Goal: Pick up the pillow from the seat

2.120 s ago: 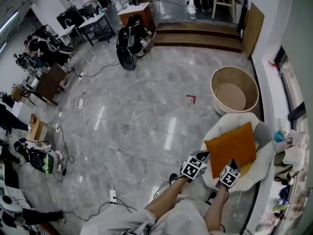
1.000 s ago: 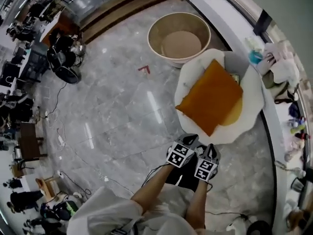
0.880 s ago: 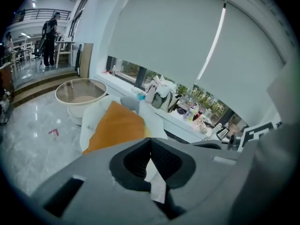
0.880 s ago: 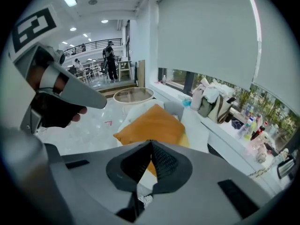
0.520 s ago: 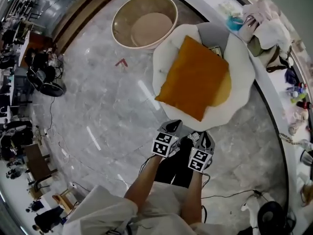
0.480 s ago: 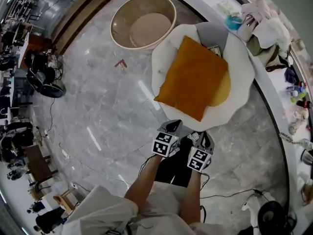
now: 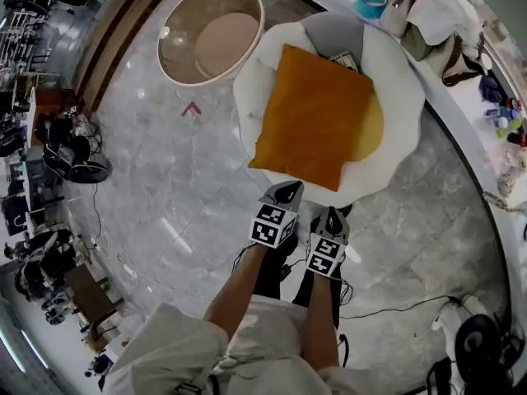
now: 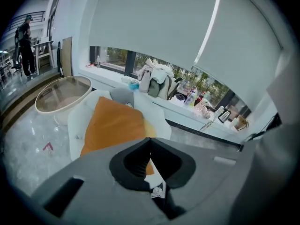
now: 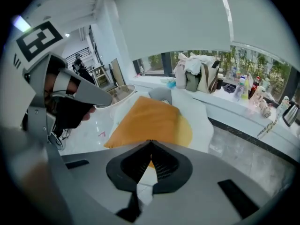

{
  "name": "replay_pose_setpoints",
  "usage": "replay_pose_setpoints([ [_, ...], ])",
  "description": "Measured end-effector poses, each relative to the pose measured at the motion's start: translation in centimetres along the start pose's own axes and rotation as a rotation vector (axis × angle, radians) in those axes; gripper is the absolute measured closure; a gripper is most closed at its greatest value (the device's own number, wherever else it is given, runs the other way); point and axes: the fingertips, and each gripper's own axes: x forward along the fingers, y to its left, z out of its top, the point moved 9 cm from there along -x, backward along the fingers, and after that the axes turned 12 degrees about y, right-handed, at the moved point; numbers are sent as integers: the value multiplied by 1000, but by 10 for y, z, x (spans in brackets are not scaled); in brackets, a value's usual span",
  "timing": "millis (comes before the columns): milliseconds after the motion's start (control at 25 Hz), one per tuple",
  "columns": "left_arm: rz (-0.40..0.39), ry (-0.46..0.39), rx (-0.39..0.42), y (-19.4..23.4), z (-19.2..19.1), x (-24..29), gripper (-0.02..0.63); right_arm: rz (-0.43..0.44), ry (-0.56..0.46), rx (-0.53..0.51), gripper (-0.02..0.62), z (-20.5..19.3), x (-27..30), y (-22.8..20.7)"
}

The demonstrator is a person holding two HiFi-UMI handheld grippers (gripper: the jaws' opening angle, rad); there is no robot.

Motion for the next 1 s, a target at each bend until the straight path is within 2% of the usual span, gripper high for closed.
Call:
replay_pose_setpoints([
  [120, -11, 23, 29, 13, 4, 10, 597, -19, 15, 42, 588, -7, 9, -2],
  [360, -61, 87, 143, 51, 11, 32, 597, -70, 13, 153, 588, -2, 44, 13],
  [480, -102, 97, 163, 82, 15, 41, 597, -100, -10, 153, 588, 19, 65, 34],
  [560, -125, 100, 168, 106, 16, 50, 597, -89, -37, 113, 588, 39, 80, 49],
  [680, -126, 94, 188, 154, 19, 61, 597, -18, -75, -45, 588, 72, 115, 78],
  [800, -116, 89, 229, 190, 18, 64, 597, 130, -82, -261, 587, 99, 152, 110],
  [880, -132, 76, 194, 201, 15, 65, 597, 219, -49, -418, 586, 117, 173, 125],
  [1000, -158, 41, 108, 231, 17, 64, 597, 264, -1, -638, 586, 151, 205, 156],
])
